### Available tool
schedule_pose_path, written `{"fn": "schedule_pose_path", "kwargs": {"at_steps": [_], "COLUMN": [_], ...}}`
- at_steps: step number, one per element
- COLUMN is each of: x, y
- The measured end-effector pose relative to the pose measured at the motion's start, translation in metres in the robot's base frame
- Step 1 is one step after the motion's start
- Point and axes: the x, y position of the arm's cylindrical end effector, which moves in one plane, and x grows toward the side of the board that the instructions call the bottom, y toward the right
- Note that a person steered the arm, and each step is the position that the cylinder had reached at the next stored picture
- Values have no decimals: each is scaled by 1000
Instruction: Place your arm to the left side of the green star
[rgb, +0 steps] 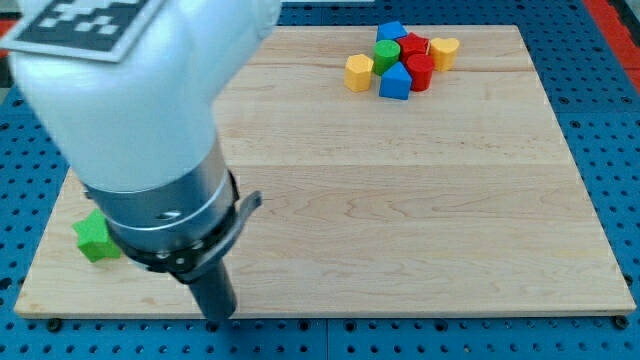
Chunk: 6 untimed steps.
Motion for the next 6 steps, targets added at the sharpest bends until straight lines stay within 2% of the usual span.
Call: {"fn": "schedule_pose_path", "kwargs": {"at_steps": [1,3,5,6], "x": [-1,-1,-84,-94], "y": [-33,-193,-178,-128]}}
